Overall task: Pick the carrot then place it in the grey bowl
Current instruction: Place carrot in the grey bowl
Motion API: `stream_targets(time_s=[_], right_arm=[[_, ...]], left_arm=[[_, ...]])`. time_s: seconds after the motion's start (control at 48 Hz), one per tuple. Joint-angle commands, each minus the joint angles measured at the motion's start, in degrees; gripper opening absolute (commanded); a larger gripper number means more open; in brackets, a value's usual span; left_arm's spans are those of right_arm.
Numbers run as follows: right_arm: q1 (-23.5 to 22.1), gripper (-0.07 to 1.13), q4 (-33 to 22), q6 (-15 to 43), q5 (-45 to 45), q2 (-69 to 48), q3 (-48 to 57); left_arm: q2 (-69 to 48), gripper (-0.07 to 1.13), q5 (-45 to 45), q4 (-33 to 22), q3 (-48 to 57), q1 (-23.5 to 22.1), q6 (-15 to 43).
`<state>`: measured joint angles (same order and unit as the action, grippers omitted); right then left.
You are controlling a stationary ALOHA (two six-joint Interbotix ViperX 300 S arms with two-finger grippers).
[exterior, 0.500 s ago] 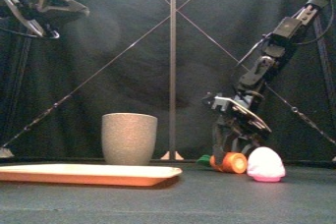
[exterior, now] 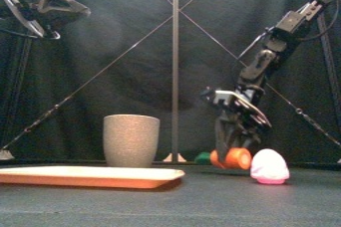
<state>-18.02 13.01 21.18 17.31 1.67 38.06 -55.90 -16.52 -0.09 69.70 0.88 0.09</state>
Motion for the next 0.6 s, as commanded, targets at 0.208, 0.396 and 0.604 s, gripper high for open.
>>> stream_targets(time_s=[0.208, 0.396, 0.604], right_arm=[[1.6, 0.34, -3.9, -0.4, 2.6, -6.7, -13.9], [3.0, 0.34, -6.4, -1.3, 2.1, -0.7, -23.6], [3.1, 0.34, -11.5, -1.3, 3.9, 7.5, -33.7]], left_arm=[[0.1, -0.03, -0.3, 0.0, -0.9, 0.0, 0.0], [0.1, -0.03, -0.2, 0.0, -0.9, 0.0, 0.0], [0.0, -0.03, -0.2, 0.0, -1.0, -0.2, 0.0]])
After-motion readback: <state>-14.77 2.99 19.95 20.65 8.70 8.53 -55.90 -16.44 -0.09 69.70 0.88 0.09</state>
